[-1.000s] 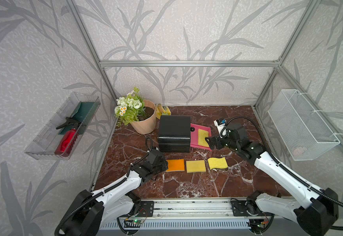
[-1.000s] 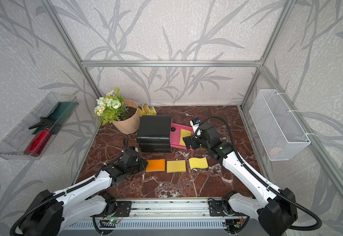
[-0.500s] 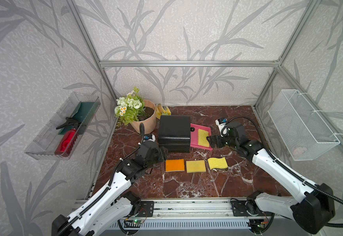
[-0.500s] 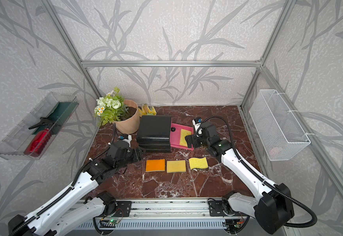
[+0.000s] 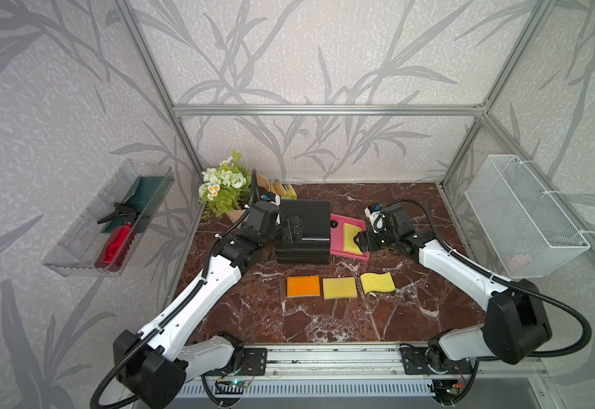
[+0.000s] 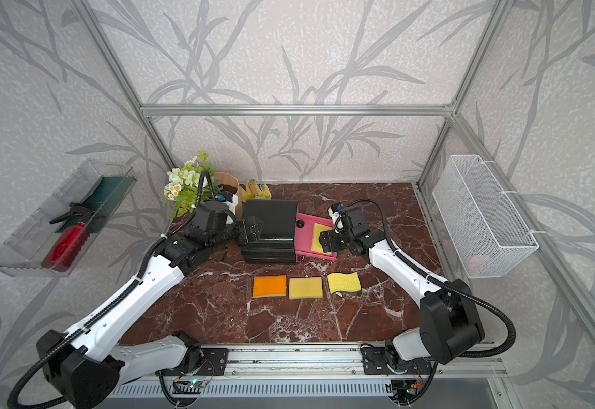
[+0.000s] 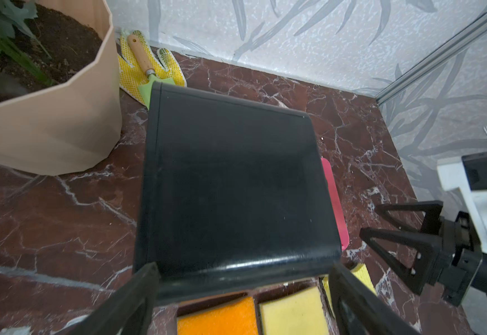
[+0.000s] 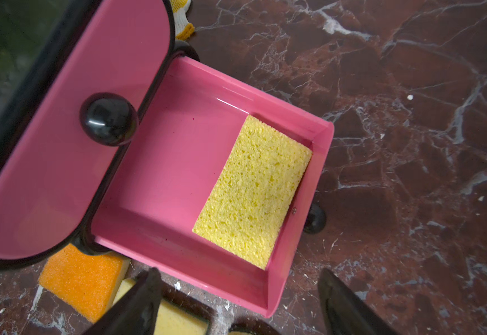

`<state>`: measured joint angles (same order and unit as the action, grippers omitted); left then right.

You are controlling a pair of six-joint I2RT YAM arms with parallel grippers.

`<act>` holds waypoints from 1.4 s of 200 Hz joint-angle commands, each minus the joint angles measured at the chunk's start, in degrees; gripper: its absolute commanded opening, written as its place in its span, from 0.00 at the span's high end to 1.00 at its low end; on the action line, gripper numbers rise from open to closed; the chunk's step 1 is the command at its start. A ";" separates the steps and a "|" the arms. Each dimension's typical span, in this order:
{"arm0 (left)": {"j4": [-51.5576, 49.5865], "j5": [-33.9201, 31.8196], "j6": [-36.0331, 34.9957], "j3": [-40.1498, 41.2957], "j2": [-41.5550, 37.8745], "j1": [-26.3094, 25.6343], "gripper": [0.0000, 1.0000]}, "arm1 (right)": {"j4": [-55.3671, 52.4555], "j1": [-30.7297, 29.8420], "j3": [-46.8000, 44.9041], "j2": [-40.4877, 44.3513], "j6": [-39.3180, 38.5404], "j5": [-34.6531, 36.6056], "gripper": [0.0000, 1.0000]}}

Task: Take the sponge out of the drawer
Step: Place the sponge at the center of the board, then pick up the sponge from the drawer.

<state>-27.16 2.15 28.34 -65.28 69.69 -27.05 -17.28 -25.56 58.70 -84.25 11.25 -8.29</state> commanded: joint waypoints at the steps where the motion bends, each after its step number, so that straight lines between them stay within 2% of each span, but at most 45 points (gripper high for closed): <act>1: 1.73 3.56 -2.41 -2.48 2.18 0.37 0.09 | 1.94 -1.84 2.63 -3.31 0.24 -0.59 0.18; 63: 3.65 5.00 -1.38 0.21 2.52 1.38 0.08 | 4.95 -4.24 8.01 -13.22 3.22 -1.32 0.29; 125: 5.54 6.29 -0.48 2.89 1.57 2.32 0.08 | 6.37 -5.05 8.94 -19.30 5.95 3.21 0.40; 152: 6.03 6.54 -0.39 3.39 1.58 2.54 0.09 | 4.77 -7.09 11.00 -22.05 6.33 7.76 0.45; 174: 6.26 6.68 -0.36 3.82 1.23 2.61 0.09 | 2.27 -8.25 12.76 -24.30 7.31 10.20 0.53; 214: 6.74 6.98 -0.11 4.53 0.44 2.79 0.09 | 2.53 -8.53 11.86 -25.67 9.59 10.13 0.70; 229: 6.86 7.18 0.02 4.72 0.27 2.92 0.09 | 2.82 -8.53 11.44 -25.25 9.65 10.23 0.80; 244: 6.96 7.25 0.00 4.87 0.18 2.90 0.09 | 3.30 -8.47 10.96 -24.35 9.51 10.14 1.00; 280: 6.97 7.93 0.24 4.85 -0.66 2.96 0.09 | 4.42 -8.53 10.00 -19.56 7.51 8.83 1.00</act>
<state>-20.91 9.21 28.18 -60.90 71.09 -24.36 -12.08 -33.28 70.54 -106.78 19.92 2.94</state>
